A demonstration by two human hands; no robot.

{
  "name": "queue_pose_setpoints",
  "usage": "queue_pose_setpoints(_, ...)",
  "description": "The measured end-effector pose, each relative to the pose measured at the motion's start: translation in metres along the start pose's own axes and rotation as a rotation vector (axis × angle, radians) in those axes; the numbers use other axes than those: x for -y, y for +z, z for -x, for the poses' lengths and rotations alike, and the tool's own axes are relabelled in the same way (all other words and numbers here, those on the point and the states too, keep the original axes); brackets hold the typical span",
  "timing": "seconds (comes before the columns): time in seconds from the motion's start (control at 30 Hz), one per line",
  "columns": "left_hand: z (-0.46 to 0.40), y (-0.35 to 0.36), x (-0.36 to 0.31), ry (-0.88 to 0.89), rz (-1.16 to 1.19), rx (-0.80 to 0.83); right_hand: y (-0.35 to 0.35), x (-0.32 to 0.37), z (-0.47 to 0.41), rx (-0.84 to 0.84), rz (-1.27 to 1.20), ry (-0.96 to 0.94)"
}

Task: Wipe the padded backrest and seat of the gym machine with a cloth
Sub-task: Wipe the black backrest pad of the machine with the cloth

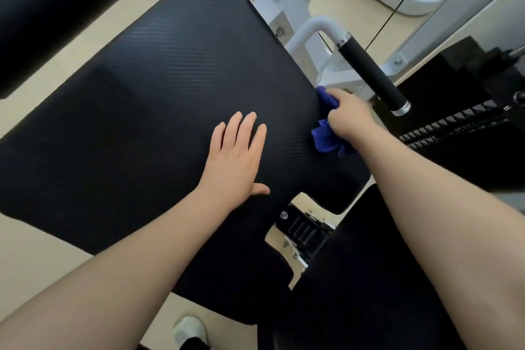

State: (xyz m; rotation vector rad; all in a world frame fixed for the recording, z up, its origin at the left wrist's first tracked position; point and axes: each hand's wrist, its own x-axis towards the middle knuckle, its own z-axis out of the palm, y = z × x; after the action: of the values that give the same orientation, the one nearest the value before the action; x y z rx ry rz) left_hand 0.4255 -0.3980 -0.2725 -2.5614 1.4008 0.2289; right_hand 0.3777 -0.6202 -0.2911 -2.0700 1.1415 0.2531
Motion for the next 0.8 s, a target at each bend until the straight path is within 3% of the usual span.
queue_pose_setpoints(0.1,0.003,0.010,-0.007,0.005,-0.114,-0.047,0.003,-0.031,0.020,-0.034,0.008,0.075)
queue_pose_setpoints(0.27,0.005,0.018,-0.009,0.027,-0.190,-0.107,0.003,-0.041,0.038,0.030,0.247,0.503)
queue_pose_setpoints(0.47,0.008,0.020,-0.013,-0.005,-0.180,-0.102,0.038,-0.001,0.053,-0.184,0.056,0.294)
queue_pose_setpoints(0.57,0.005,0.017,-0.014,0.010,-0.203,-0.116,0.039,-0.016,0.064,-0.217,0.206,0.185)
queue_pose_setpoints(0.67,0.006,0.017,-0.014,0.001,-0.213,-0.118,0.029,-0.033,0.065,-0.222,0.442,0.229)
queue_pose_setpoints(0.73,0.012,0.018,-0.013,-0.020,-0.178,-0.126,0.034,-0.032,0.071,-0.209,0.298,0.340)
queue_pose_setpoints(0.8,0.020,0.021,-0.008,-0.028,-0.075,-0.168,0.051,-0.022,0.081,-0.247,0.120,0.314)
